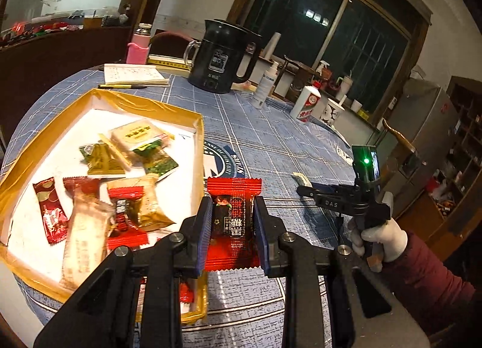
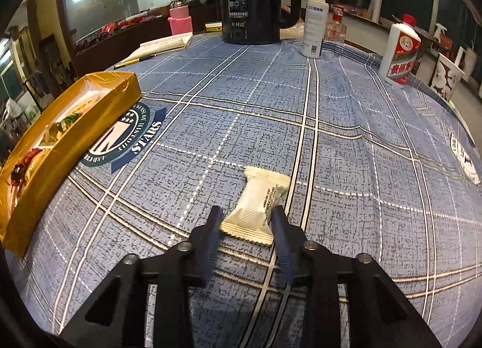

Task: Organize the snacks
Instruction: 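Carry both candies over the tray and open both tools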

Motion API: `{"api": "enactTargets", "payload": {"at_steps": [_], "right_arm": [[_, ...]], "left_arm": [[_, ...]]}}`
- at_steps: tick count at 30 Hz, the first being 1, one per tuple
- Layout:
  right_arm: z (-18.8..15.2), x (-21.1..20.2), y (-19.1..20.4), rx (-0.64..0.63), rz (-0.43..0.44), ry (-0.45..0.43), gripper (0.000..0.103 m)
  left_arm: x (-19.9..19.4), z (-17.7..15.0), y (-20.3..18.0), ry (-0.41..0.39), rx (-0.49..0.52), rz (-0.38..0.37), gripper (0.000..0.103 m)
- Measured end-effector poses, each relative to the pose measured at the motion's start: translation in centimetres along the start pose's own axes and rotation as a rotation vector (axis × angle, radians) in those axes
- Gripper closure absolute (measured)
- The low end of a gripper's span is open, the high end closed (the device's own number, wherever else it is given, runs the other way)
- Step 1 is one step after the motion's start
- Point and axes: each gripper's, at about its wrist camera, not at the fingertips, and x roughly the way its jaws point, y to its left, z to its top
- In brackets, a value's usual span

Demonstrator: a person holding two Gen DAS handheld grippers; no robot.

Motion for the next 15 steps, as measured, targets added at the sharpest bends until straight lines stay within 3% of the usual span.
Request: {"api": "enactTargets", "payload": {"at_steps": [6, 10, 15], "right_arm": [[0.4, -0.9, 0.0, 0.065, 0.013, -0.024, 0.071], [1.4, -3.4, 1.5, 0.068, 0.082, -0.069, 0.071], [3.3, -6.2, 6.3, 0.014, 0.217, -0.118, 0.071]], "left_arm": [[-1.0, 0.0, 1.6, -0.017, -0.032, 0.007, 0.079], [-1.8, 0.9, 3.6, -0.028, -0.059, 0.033, 0.079], [-2.3, 3.2, 6.6, -0.037, -0.1, 0.086, 0.079]]}}
